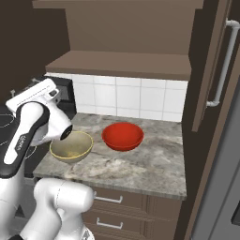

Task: Open the cabinet. Pick the bowls from the counter and place them in the cabinet. Then close the cabinet.

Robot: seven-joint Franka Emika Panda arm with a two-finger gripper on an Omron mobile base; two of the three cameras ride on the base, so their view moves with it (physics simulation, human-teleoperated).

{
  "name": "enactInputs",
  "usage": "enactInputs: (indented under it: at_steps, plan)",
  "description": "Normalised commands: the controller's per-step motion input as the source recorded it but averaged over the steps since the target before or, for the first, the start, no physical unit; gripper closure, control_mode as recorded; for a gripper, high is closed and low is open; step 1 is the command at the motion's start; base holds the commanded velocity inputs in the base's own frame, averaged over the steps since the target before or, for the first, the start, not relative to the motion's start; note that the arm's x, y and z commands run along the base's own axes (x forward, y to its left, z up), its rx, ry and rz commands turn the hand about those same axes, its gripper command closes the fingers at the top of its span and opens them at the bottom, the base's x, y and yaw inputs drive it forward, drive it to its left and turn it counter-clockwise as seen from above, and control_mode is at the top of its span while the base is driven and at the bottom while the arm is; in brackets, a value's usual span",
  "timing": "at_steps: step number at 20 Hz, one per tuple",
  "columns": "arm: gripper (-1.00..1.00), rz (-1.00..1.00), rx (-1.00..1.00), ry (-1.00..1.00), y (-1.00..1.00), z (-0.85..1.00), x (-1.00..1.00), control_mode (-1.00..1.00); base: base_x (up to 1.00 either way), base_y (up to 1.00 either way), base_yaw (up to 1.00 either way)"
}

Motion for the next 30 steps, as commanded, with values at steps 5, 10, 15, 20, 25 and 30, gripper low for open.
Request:
enactInputs:
  at_steps: [5,10,15,20,25,30]
  plan:
    - [-1.0,0.0,0.0,-0.02,0.65,-0.05,0.35,-1.0,0.0,0.0,0.0]
    - [-1.0,0.0,0.0,-0.03,0.23,-0.02,0.17,-1.0,0.0,0.0,0.0]
    - [-1.0,0.0,0.0,-0.01,-0.04,0.0,0.0,-1.0,0.0,0.0,0.0]
    - [-1.0,0.0,0.02,0.0,-0.32,0.0,-0.03,-1.0,0.0,0.0,0.0]
    - [-1.0,0.0,0.04,0.08,-0.42,0.0,-0.08,-1.0,0.0,0.0,0.0]
    - [-1.0,-0.02,0.11,0.22,-0.43,0.02,-0.15,-1.0,0.0,0.0,0.0]
